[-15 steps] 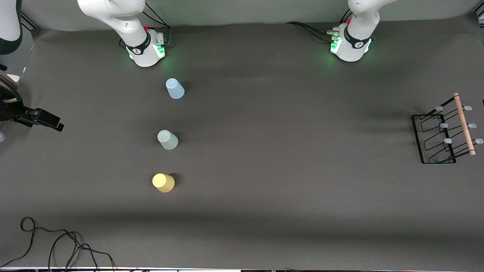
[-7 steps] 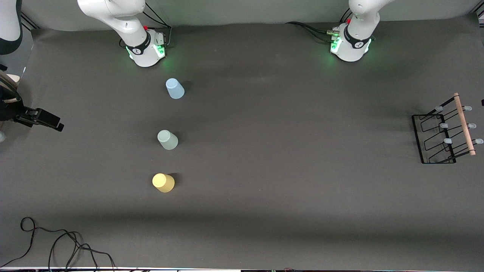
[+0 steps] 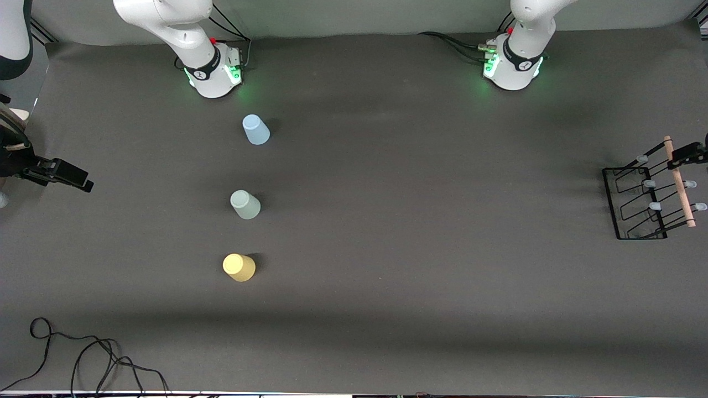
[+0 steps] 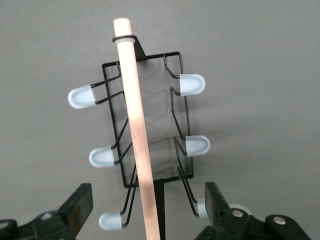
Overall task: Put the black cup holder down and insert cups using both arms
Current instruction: 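Grasp the holder's wooden dowel with the left gripper and lift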
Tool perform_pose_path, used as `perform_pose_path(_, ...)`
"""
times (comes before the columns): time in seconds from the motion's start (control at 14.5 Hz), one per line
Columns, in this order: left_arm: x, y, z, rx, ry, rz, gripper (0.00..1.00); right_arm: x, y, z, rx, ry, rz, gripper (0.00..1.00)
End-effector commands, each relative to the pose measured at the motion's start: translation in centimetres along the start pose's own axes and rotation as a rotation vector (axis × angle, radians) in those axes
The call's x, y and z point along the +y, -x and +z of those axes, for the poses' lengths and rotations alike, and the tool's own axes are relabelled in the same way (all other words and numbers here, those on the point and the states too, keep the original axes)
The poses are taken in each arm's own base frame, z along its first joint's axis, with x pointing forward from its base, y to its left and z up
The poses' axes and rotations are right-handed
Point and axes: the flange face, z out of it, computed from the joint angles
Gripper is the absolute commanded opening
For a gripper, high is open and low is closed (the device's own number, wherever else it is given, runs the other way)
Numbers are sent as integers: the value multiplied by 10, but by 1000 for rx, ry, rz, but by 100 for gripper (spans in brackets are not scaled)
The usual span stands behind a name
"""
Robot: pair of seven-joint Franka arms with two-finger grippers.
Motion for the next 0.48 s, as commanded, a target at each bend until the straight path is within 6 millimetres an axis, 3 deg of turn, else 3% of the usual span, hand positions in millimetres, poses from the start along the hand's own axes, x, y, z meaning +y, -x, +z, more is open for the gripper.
perform_pose_path(0.0, -4, -3, 20, 9, -4, 15, 100, 0, -1, -5, -5, 3, 9, 100)
perform_pose_path(0.41, -10, 4, 24, -4, 7, 1, 100, 0, -1, -5, -5, 3, 9, 100)
